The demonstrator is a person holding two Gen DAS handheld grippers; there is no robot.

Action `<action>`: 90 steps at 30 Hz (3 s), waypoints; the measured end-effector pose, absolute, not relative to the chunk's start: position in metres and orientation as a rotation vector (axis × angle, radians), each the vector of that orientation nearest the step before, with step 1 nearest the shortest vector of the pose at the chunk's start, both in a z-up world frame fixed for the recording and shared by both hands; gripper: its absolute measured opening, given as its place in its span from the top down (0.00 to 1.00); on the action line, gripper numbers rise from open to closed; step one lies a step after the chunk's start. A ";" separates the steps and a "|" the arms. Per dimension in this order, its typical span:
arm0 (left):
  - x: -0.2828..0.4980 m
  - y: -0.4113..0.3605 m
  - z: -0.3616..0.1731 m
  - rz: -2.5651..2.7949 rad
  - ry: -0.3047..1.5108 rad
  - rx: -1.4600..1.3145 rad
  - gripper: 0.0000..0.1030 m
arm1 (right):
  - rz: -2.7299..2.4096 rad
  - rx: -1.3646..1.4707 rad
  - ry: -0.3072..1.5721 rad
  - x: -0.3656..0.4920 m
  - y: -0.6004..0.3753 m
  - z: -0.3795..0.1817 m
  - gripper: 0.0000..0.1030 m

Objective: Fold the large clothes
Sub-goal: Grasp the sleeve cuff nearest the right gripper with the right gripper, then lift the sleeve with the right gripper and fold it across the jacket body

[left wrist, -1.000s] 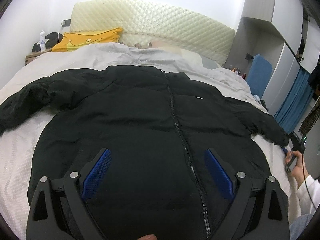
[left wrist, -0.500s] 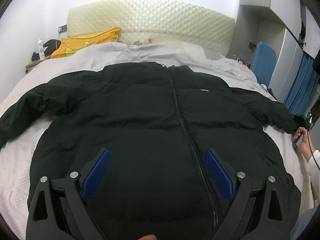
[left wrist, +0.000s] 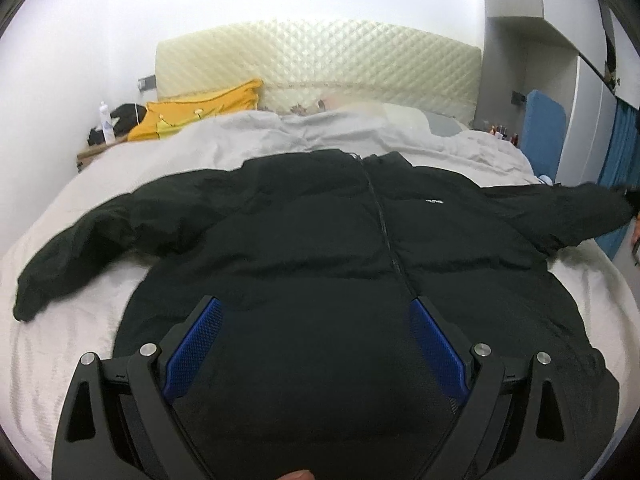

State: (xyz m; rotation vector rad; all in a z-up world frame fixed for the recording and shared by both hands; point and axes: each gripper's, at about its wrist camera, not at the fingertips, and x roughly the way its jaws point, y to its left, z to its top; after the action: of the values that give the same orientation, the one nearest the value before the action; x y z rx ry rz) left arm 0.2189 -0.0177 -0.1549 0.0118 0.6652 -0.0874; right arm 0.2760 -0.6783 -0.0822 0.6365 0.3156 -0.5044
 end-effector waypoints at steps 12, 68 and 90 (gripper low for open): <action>0.194 0.004 -0.120 -0.027 0.598 0.072 0.08 | -0.260 0.392 0.233 0.334 -0.507 0.090 0.95; 0.178 0.066 -0.046 0.007 0.651 -0.058 0.08 | 0.362 0.012 0.581 0.356 -0.102 -0.016 0.46; 0.116 -0.004 -0.019 -0.137 0.583 -0.019 0.08 | 0.066 0.127 0.442 0.158 -0.231 0.002 0.35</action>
State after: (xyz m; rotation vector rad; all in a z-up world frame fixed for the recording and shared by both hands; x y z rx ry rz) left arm 0.1158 -0.0037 -0.0192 -0.0187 0.5827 -0.1374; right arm 0.1579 -0.2310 0.0017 0.1271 0.4421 0.0663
